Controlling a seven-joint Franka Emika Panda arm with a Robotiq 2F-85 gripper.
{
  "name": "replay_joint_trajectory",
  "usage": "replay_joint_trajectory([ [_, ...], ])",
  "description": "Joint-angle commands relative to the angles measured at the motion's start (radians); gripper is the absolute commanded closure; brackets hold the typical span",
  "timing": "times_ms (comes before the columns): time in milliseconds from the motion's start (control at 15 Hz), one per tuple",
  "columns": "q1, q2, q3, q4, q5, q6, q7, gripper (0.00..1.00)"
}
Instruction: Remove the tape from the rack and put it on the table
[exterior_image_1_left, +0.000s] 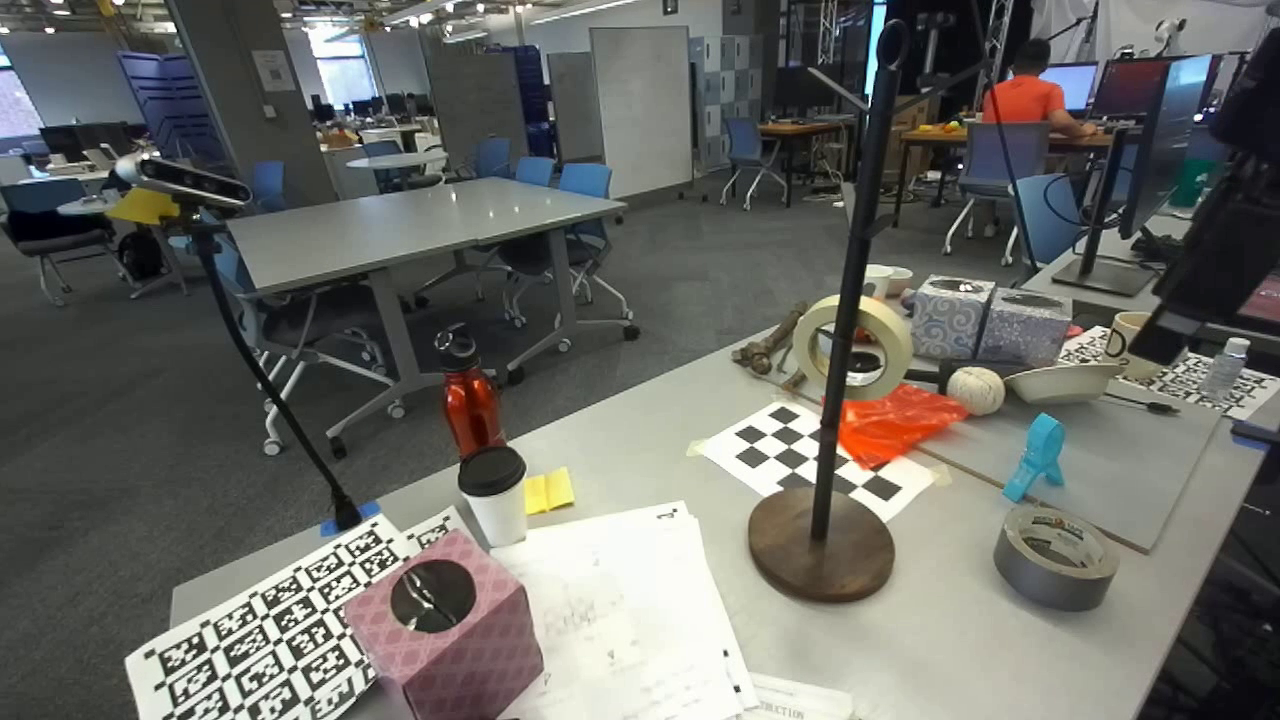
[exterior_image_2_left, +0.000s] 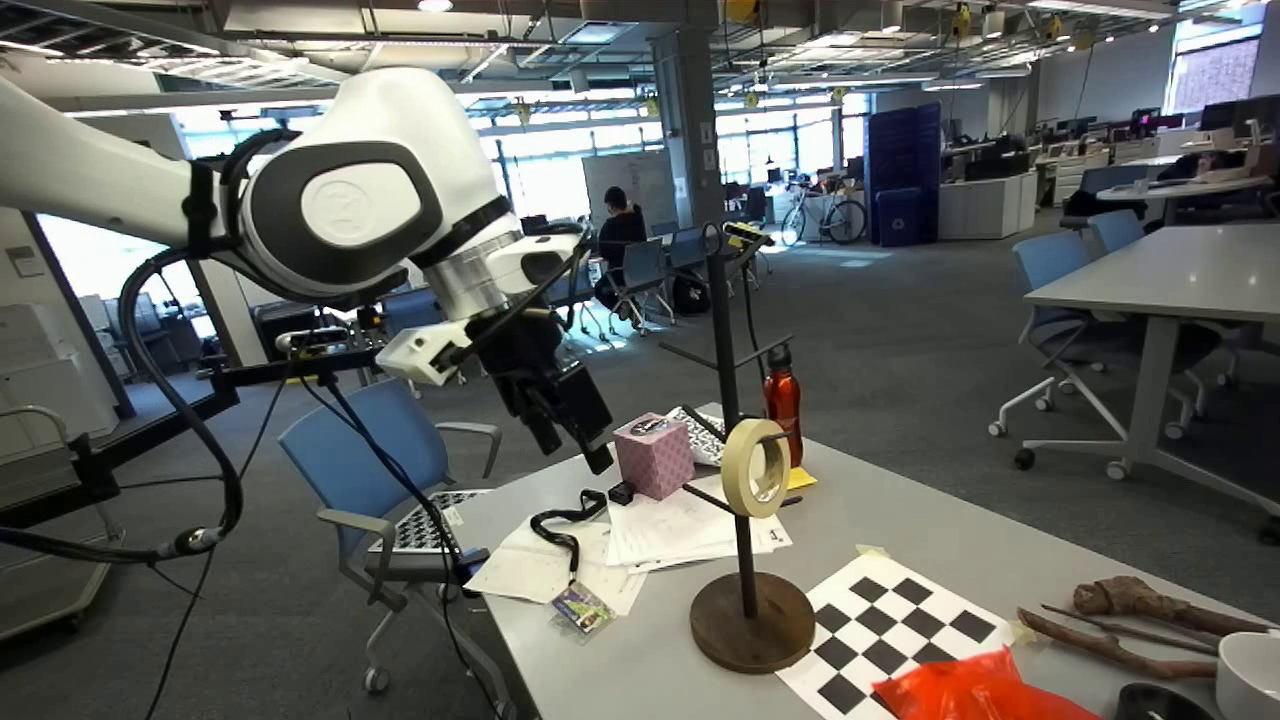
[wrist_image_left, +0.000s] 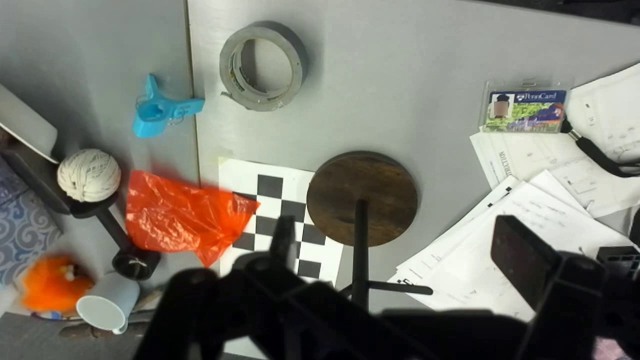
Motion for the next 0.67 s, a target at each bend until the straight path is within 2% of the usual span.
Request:
replay_joint_trajectory([
  [0,0.0,0.019,-0.005,0.018,-0.006,0.01,-0.018,0.0],
  [600,-0.012,0.085,-0.012,0.063,-0.03,0.043,-0.028,0.0],
])
